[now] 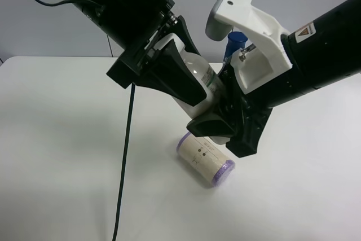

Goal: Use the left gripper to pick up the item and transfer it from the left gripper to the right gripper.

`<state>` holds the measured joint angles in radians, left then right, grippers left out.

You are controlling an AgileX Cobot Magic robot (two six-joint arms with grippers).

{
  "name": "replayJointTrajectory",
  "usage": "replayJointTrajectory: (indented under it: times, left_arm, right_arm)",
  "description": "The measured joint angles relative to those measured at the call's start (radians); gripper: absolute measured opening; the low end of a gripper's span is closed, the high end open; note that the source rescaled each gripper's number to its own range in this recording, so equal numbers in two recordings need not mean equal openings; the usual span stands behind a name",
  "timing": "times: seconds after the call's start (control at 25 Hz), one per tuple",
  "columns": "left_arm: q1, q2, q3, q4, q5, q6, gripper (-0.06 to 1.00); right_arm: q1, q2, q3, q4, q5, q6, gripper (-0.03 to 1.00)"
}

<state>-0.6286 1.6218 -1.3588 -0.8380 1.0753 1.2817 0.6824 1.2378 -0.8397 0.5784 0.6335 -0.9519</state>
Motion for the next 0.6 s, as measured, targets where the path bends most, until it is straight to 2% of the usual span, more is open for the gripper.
replayJointTrajectory:
  times: [0.08, 0.12, 0.4, 0.48, 0.6]
  left_arm:
    - [0.0, -0.003, -0.005, -0.002, 0.005, -0.035, 0.26]
    - [0.0, -0.005, -0.006, -0.002, 0.006, -0.042, 0.32]
    - [0.0, -0.01, -0.008, -0.003, 0.004, -0.048, 0.35]
    - [0.0, -0.01, -0.008, -0.002, 0.001, -0.048, 0.4]
    - [0.0, -0.01, -0.008, 0.013, -0.01, -0.048, 0.76]
  right_arm:
    - [0.0, 0.002, 0.0, -0.017, -0.001, 0.001, 0.01]
    - [0.0, 0.003, 0.0, -0.02, -0.002, 0.001, 0.0]
    - [0.0, 0.004, 0.0, -0.02, -0.002, 0.001, 0.0]
    - [0.0, 0.005, 0.0, -0.022, -0.003, 0.002, 0.0]
    - [0.0, 0.009, 0.0, -0.023, -0.003, 0.004, 0.0]
